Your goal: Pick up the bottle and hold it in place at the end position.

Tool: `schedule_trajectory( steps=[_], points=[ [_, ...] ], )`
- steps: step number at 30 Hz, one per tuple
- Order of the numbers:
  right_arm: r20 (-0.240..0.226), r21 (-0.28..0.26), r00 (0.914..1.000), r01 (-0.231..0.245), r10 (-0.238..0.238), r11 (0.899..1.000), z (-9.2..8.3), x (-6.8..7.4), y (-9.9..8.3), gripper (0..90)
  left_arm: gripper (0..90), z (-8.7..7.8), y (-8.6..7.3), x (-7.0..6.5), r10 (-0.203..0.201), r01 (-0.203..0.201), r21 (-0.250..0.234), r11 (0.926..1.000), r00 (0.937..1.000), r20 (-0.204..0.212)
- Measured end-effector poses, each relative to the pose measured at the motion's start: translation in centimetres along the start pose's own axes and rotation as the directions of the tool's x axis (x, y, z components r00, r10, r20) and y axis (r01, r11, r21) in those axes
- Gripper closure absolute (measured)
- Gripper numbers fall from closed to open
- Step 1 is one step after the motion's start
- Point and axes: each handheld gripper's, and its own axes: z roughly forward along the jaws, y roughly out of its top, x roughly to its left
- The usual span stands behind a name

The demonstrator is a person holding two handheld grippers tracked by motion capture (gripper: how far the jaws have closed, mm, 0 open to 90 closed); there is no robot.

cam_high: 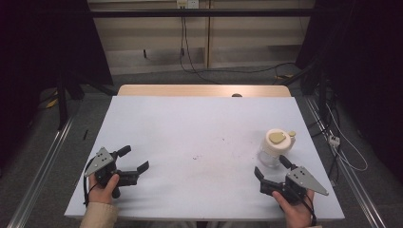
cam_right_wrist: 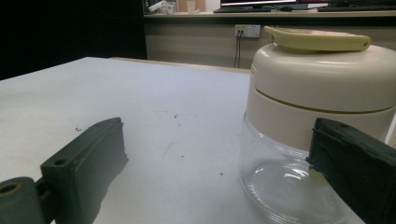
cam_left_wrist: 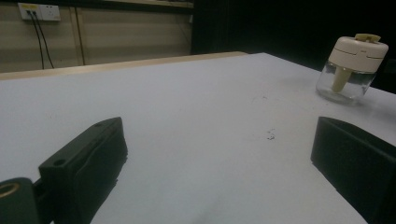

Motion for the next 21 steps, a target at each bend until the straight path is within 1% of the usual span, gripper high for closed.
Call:
schedule_trajectory(
  steps=[6, 8, 12, 13, 16, 18, 20, 21],
  points=[
    [0.007, -0.001, 1.0000, -0.002, 0.002, 1.000, 0.1, 0.0, 0.0, 4.0, 2.9, -0.1, 0.0, 0.1, -0.006, 0.006, -0.006, 1.0000, 1.0000, -0.001],
    [0.007, 0.008, 0.9999, -0.008, 0.008, 1.000, 0.2, -0.1, 0.0, 4.0, 2.9, -0.1, 0.0, 0.1, 0.000, 0.000, -0.005, 1.0000, 1.0000, -0.004],
    [0.020, 0.011, 0.9997, -0.016, 0.016, 1.000, 0.3, -0.3, 0.0, 4.3, 2.9, 0.0, 0.0, -0.1, 0.006, -0.006, -0.005, 1.0000, 1.0000, 0.000],
    [0.020, 0.013, 0.9996, -0.019, 0.019, 1.000, 0.3, -0.4, 0.0, 4.2, 2.9, 0.0, 0.0, 0.0, 0.006, -0.006, -0.005, 1.0000, 1.0000, 0.006],
    [0.023, 0.020, 0.9995, -0.023, 0.022, 1.000, 0.5, -0.6, 0.0, 4.1, 2.9, 0.0, 0.0, 0.0, 0.011, -0.011, -0.001, 0.9999, 0.9999, 0.006],
    [0.043, 0.024, 0.9989, -0.019, 0.018, 1.000, 0.6, -0.8, 0.0, 3.2, 2.9, 0.0, 0.0, 0.0, 0.002, -0.002, -0.004, 1.0000, 1.0000, 0.007],
    [0.050, 0.014, 0.9980, -0.038, 0.037, 0.999, 0.5, -1.0, 0.1, 3.9, 2.9, 0.0, 0.0, 0.0, -0.002, 0.002, -0.007, 1.0000, 1.0000, 0.007],
    [0.059, 0.014, 0.9977, -0.035, 0.034, 0.999, 0.5, -1.1, 0.1, 4.8, 2.9, 0.1, 0.0, 0.0, -0.002, 0.002, -0.006, 1.0000, 1.0000, 0.005]
  ],
)
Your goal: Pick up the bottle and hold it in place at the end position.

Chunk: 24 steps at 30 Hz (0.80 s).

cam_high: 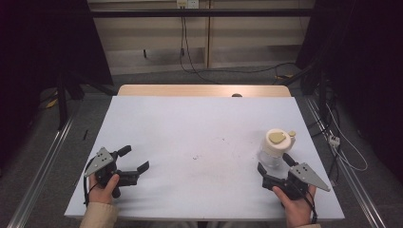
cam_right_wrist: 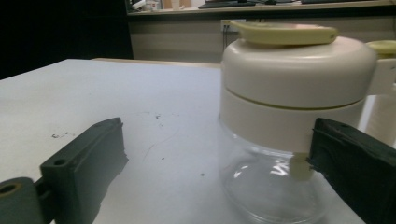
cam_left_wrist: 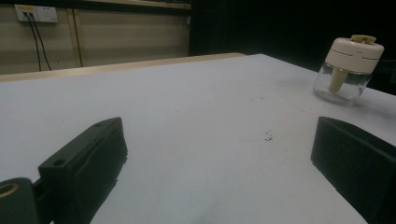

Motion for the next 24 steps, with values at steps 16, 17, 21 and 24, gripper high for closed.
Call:
schedule_trajectory(
  steps=[16, 17, 21, 24],
  points=[
    [0.045, 0.022, 0.9989, -0.012, 0.011, 1.000, 1.3, -2.4, 0.9, 4.3, 2.9, 0.0, 0.0, 0.1, -0.003, 0.003, 0.012, 0.9999, 1.0000, 0.010],
    [0.042, 0.028, 0.9990, -0.016, 0.015, 0.999, 1.5, -2.5, 0.9, 3.8, 2.9, 0.0, 0.0, 0.1, -0.002, 0.002, 0.011, 0.9999, 1.0000, 0.008],
    [0.047, 0.047, 0.9988, -0.019, 0.017, 0.999, 2.2, -2.9, 0.9, 2.7, 2.9, 0.1, -0.1, 0.1, -0.002, 0.002, 0.015, 0.9999, 0.9999, 0.012],
    [0.045, 0.058, 0.9988, -0.020, 0.018, 0.998, 2.7, -3.1, 0.9, 1.2, 2.9, 0.1, -0.1, 0.1, -0.003, 0.002, 0.011, 0.9999, 0.9999, 0.015]
  ],
)
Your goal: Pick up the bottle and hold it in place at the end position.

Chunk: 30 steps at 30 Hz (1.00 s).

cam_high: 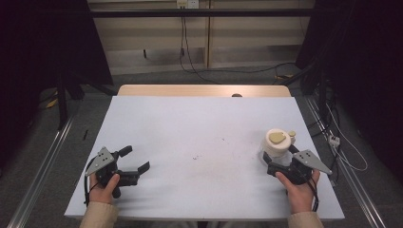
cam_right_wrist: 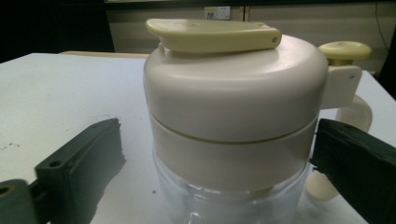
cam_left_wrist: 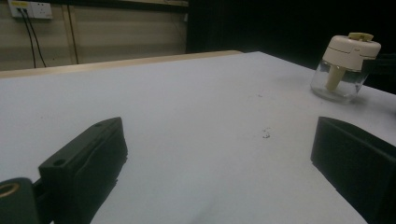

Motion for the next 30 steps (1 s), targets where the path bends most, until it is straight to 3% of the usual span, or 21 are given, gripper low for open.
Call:
schedule_trajectory(
  steps=[11, 30],
  points=[
    [0.003, 0.021, 0.9999, -0.017, 0.017, 1.000, 1.6, -1.0, 0.1, 1.3, 2.9, 0.1, -0.1, 0.0, -0.004, 0.004, 0.008, 1.0000, 1.0000, 0.007],
    [-0.011, 0.034, 0.9999, -0.012, 0.013, 0.999, 3.2, -0.9, 0.1, 4.3, 3.0, 0.1, 0.0, 0.0, 0.000, 0.000, 0.007, 1.0000, 1.0000, 0.006]
  ],
)
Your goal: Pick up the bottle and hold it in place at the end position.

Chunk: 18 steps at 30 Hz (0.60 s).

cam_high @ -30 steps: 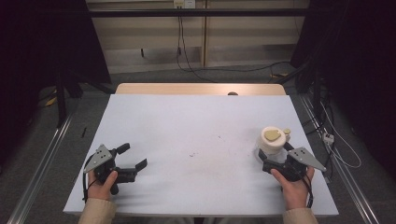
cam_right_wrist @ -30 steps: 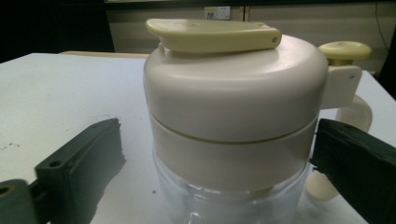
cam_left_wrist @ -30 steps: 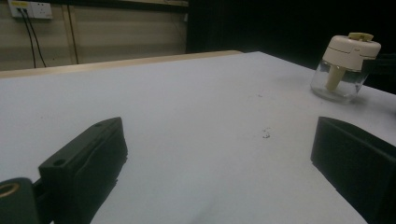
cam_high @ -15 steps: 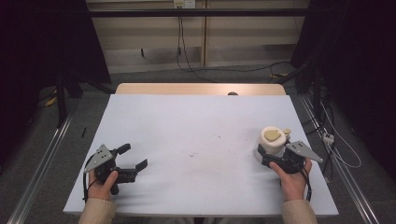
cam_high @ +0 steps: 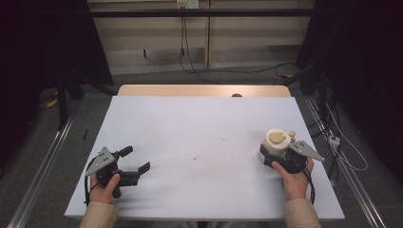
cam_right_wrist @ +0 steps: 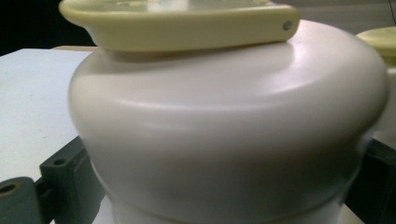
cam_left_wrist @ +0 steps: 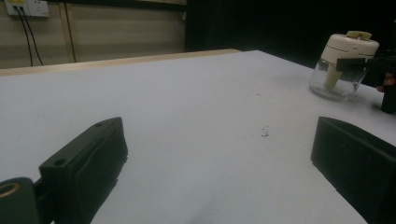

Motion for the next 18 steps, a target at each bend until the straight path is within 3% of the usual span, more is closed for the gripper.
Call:
schedule_trajectory(
  steps=[18],
  points=[
    [-0.009, -0.014, 1.0000, 0.003, -0.003, 1.000, -0.11, 0.00, 0.11, 6.8, 3.1, 0.17, 0.04, -0.04, 0.004, -0.004, -0.007, 1.0000, 1.0000, 0.000]
  ],
)
